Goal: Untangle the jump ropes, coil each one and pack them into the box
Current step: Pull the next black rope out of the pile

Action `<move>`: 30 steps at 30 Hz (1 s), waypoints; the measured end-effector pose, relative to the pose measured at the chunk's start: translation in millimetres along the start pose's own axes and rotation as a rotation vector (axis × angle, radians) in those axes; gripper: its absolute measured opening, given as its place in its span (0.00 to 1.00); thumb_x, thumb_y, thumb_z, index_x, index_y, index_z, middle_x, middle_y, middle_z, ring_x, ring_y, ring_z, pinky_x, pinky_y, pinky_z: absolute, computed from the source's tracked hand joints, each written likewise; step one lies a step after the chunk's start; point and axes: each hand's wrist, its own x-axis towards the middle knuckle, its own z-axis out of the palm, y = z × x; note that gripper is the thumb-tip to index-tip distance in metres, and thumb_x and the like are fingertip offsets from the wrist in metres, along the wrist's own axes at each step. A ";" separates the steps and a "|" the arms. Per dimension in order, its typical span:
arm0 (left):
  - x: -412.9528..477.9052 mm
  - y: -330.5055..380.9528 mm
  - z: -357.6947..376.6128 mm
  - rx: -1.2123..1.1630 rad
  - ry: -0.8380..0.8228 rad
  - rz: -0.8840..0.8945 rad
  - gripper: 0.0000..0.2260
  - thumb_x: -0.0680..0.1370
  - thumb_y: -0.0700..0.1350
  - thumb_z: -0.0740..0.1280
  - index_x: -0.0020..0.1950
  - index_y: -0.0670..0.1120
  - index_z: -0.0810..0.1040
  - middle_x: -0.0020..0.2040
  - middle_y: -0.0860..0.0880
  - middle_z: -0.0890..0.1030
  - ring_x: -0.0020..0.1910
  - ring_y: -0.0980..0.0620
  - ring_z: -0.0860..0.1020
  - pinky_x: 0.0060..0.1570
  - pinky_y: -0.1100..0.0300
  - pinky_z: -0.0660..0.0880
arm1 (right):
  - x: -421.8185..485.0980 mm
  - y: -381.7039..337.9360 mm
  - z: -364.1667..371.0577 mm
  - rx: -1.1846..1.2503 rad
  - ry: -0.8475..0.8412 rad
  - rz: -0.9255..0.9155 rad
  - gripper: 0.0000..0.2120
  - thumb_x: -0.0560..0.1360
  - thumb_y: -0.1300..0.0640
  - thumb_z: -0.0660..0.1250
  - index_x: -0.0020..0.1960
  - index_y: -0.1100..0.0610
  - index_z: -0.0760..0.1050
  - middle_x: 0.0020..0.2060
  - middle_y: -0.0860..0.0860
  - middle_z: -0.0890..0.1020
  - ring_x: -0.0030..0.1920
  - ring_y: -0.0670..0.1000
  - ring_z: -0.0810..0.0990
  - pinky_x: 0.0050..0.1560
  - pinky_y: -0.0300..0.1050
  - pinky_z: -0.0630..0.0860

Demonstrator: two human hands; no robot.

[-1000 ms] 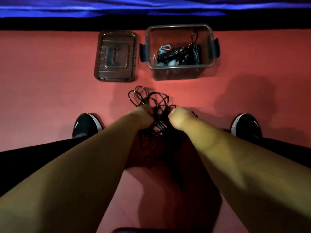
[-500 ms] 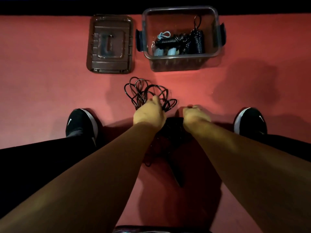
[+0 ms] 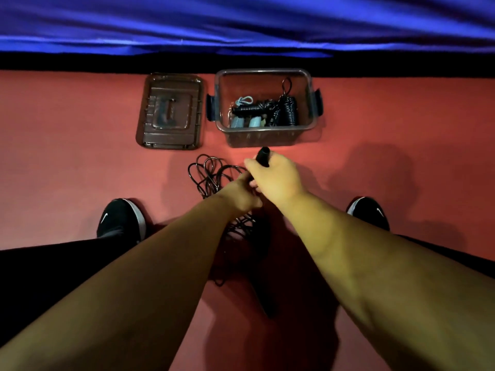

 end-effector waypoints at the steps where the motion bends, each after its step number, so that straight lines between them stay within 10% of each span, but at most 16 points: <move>1: -1.6 4.1 -0.5 -0.016 0.029 0.002 0.21 0.76 0.27 0.68 0.60 0.50 0.71 0.42 0.53 0.75 0.39 0.53 0.75 0.30 0.73 0.70 | -3.0 -9.4 -2.3 0.089 -0.031 0.043 0.07 0.76 0.48 0.71 0.43 0.51 0.81 0.30 0.49 0.84 0.33 0.49 0.87 0.37 0.47 0.84; 10: -35.8 54.5 -40.0 -0.493 0.152 -0.036 0.07 0.86 0.34 0.59 0.53 0.39 0.76 0.36 0.45 0.82 0.31 0.50 0.80 0.29 0.62 0.76 | -24.2 -75.4 -80.7 0.405 -0.235 0.212 0.16 0.79 0.48 0.66 0.56 0.55 0.87 0.38 0.53 0.85 0.30 0.48 0.76 0.32 0.42 0.75; 15: -52.3 99.1 -81.5 -0.159 0.306 0.063 0.09 0.84 0.37 0.62 0.44 0.43 0.76 0.31 0.45 0.75 0.24 0.52 0.73 0.25 0.63 0.71 | -34.5 -100.2 -128.8 0.268 -0.528 0.175 0.14 0.83 0.61 0.65 0.66 0.50 0.81 0.51 0.50 0.89 0.42 0.48 0.85 0.51 0.49 0.83; 18: -81.0 132.1 -94.6 0.041 0.353 0.176 0.07 0.80 0.42 0.69 0.41 0.45 0.80 0.32 0.47 0.79 0.26 0.53 0.73 0.27 0.63 0.69 | -63.1 -126.2 -149.0 -0.083 -0.607 0.119 0.11 0.82 0.66 0.65 0.61 0.56 0.80 0.47 0.50 0.90 0.42 0.48 0.87 0.35 0.39 0.80; 25: -143.4 203.6 -98.8 0.202 0.361 0.297 0.10 0.74 0.51 0.71 0.42 0.44 0.82 0.35 0.47 0.83 0.33 0.49 0.78 0.40 0.55 0.77 | -121.4 -192.8 -150.6 0.008 -0.234 -0.062 0.02 0.73 0.59 0.64 0.42 0.53 0.73 0.33 0.53 0.73 0.26 0.50 0.68 0.30 0.41 0.66; 30: -193.7 214.3 -107.4 0.295 0.179 0.316 0.07 0.78 0.35 0.69 0.46 0.46 0.82 0.43 0.46 0.85 0.41 0.50 0.80 0.53 0.52 0.79 | -169.6 -242.2 -157.7 0.279 -0.138 -0.223 0.08 0.79 0.56 0.66 0.41 0.50 0.70 0.29 0.48 0.68 0.24 0.49 0.61 0.29 0.40 0.60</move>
